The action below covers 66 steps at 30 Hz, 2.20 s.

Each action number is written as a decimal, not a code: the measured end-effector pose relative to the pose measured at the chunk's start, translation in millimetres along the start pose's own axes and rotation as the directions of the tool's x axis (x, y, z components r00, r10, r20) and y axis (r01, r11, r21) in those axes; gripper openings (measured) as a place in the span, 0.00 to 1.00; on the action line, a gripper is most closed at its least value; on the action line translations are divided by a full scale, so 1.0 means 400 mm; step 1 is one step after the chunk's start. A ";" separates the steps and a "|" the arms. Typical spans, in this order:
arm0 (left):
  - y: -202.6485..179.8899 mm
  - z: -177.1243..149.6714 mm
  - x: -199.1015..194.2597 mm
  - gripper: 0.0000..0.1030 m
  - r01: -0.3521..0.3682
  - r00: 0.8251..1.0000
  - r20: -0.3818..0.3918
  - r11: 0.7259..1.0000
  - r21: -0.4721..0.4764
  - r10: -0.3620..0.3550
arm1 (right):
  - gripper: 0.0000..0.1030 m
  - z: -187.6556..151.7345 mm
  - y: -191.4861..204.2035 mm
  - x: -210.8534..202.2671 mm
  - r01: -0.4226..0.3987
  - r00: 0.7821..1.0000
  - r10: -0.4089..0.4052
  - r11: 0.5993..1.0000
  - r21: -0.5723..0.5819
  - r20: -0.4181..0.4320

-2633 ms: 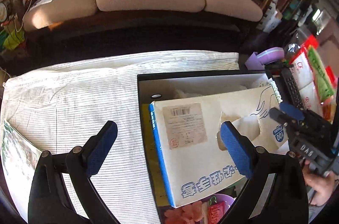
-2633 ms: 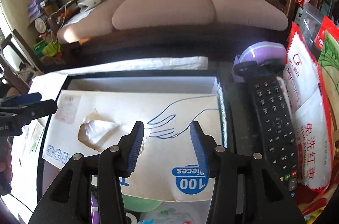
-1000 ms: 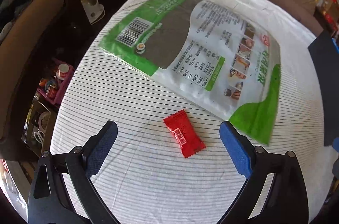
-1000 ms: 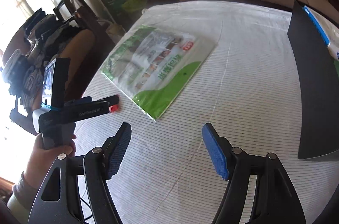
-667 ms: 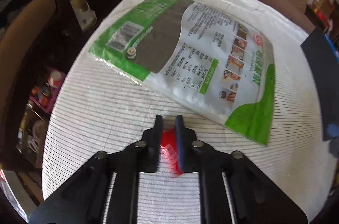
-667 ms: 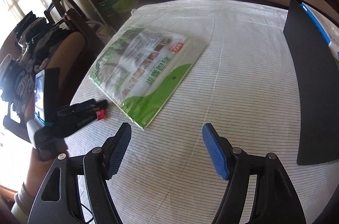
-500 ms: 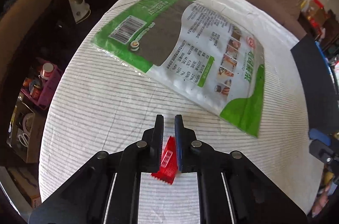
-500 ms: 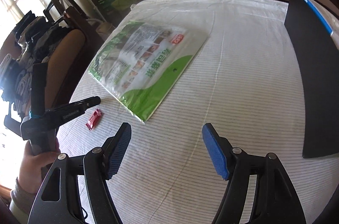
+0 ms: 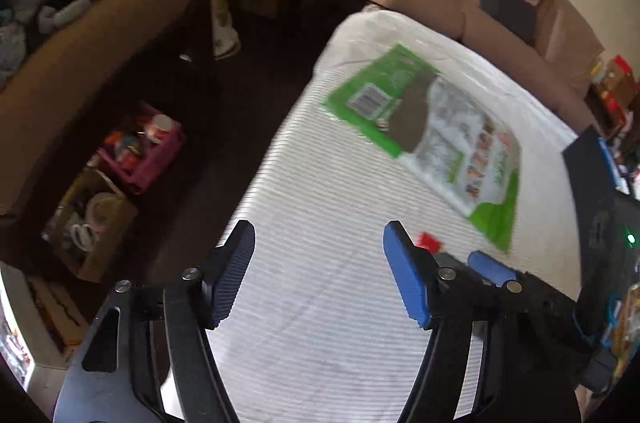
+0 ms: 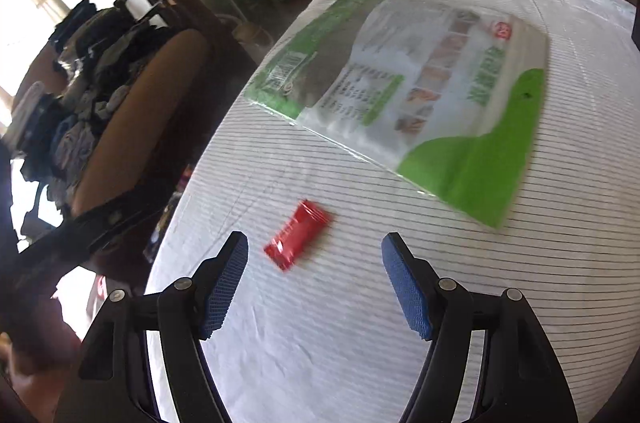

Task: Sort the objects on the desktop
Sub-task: 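Open the left gripper over the red candy while the right gripper closes on it, then carry the red candy into the black box and open the right gripper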

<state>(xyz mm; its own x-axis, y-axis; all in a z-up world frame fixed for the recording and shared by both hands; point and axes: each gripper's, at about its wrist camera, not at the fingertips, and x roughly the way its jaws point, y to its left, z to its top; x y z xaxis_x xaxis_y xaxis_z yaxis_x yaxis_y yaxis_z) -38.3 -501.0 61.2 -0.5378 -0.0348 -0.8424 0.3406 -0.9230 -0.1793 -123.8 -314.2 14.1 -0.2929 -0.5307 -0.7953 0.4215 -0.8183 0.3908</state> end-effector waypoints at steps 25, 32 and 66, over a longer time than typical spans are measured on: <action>0.010 -0.034 -0.047 0.62 0.071 0.997 -0.022 0.997 0.007 -0.070 | 0.21 -0.016 -0.001 -0.063 0.017 0.999 -0.014 0.998 -0.055 0.052; -0.203 -0.056 -0.079 0.62 0.173 0.984 -0.059 0.978 0.120 -0.167 | 0.21 0.005 -0.085 -0.262 -0.042 0.995 0.047 0.998 -0.055 0.090; -0.624 -0.012 0.012 0.77 0.245 0.964 -0.136 0.961 0.129 -0.227 | 0.43 0.117 -0.772 -0.748 0.317 0.935 -0.322 0.947 0.058 0.147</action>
<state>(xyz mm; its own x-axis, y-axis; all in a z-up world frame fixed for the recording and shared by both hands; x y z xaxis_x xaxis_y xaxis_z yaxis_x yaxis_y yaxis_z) -122.3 -268.9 99.4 -0.4910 0.2284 -0.8407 0.0964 -0.9448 -0.3131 -206.6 87.0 152.9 -0.5360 -0.2649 -0.8016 0.2559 -0.9558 0.1448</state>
